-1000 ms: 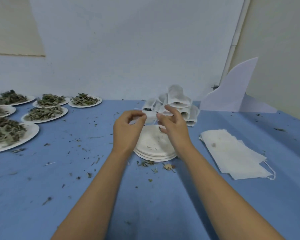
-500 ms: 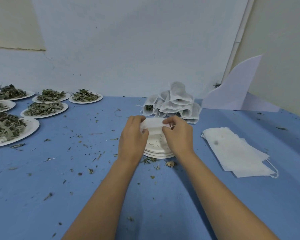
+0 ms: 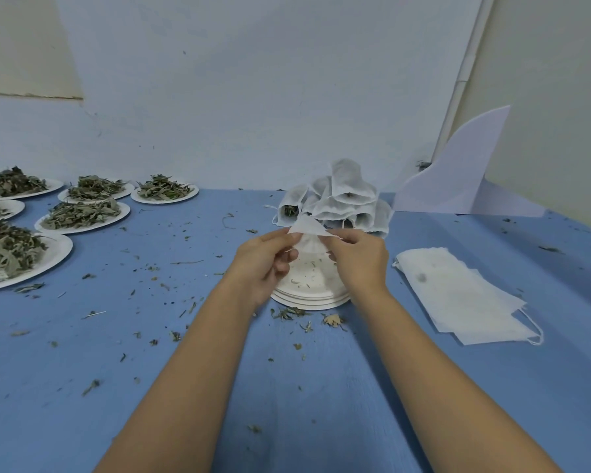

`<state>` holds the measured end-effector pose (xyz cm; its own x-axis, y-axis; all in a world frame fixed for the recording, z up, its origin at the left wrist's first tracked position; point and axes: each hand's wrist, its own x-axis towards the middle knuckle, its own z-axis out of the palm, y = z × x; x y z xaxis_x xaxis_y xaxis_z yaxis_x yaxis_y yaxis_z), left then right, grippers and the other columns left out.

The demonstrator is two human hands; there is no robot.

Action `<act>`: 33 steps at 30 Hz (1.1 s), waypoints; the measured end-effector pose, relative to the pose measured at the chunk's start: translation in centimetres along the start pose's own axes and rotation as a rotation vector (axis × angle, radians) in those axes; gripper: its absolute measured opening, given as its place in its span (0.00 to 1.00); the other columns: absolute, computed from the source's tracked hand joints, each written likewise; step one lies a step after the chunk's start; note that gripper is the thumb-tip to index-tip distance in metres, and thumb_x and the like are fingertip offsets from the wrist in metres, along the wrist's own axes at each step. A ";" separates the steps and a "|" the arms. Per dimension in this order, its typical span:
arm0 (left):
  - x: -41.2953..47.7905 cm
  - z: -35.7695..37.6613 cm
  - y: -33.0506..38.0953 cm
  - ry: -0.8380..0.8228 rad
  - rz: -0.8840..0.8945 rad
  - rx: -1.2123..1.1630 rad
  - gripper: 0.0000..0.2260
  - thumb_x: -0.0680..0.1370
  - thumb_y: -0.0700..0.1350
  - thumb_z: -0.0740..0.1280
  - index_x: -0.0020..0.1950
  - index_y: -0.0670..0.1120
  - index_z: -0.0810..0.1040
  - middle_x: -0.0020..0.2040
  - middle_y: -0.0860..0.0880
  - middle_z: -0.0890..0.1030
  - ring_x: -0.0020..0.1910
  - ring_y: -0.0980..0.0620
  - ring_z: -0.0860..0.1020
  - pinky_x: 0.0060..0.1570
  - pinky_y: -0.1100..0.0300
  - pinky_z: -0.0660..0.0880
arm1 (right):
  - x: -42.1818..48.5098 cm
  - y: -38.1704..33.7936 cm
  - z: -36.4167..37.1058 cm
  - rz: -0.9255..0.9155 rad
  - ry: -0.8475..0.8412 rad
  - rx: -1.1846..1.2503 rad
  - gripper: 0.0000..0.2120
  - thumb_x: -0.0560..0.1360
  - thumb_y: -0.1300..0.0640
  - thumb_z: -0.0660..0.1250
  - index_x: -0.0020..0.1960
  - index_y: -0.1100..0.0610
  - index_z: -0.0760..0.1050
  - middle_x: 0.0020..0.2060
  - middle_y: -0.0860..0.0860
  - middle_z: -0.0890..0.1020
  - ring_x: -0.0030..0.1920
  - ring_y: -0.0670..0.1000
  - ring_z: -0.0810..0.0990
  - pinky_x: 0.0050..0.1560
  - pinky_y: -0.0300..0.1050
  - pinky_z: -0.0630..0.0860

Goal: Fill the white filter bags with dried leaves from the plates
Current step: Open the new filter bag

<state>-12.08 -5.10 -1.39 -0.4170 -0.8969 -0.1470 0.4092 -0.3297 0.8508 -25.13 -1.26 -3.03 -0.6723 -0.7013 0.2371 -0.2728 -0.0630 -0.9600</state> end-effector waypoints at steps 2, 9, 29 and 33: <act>0.0 -0.2 0.0 -0.112 -0.075 -0.080 0.04 0.76 0.35 0.65 0.42 0.41 0.76 0.27 0.51 0.77 0.21 0.60 0.70 0.16 0.71 0.61 | 0.0 -0.6 -0.2 0.153 -0.081 0.237 0.03 0.71 0.61 0.72 0.41 0.55 0.82 0.32 0.51 0.80 0.32 0.46 0.75 0.37 0.38 0.75; 0.6 -0.8 0.1 -0.016 0.063 0.035 0.13 0.80 0.45 0.64 0.36 0.46 0.68 0.25 0.53 0.64 0.21 0.59 0.59 0.19 0.68 0.54 | -0.6 -2.0 -0.6 0.496 -0.506 0.704 0.09 0.75 0.65 0.62 0.36 0.58 0.74 0.30 0.49 0.74 0.26 0.43 0.67 0.20 0.32 0.59; 0.4 -0.1 -0.9 0.271 0.522 0.627 0.13 0.76 0.47 0.67 0.34 0.47 0.69 0.31 0.51 0.72 0.26 0.55 0.74 0.28 0.64 0.71 | -1.7 -2.0 1.5 -0.048 -0.317 -0.017 0.11 0.76 0.53 0.64 0.47 0.62 0.75 0.39 0.51 0.79 0.35 0.45 0.79 0.31 0.39 0.75; 0.2 0.3 -1.7 0.291 0.605 0.704 0.05 0.75 0.42 0.66 0.42 0.49 0.70 0.36 0.52 0.75 0.31 0.51 0.79 0.31 0.60 0.76 | -2.2 -2.0 1.7 -0.212 -0.127 -0.184 0.08 0.74 0.58 0.64 0.50 0.61 0.72 0.46 0.54 0.78 0.45 0.57 0.80 0.45 0.55 0.78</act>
<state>-13.12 -4.65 -2.72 -0.0407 -0.9259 0.3757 -0.1304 0.3777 0.9167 -21.90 -0.78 -1.88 -0.4991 -0.7700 0.3976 -0.5259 -0.0956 -0.8452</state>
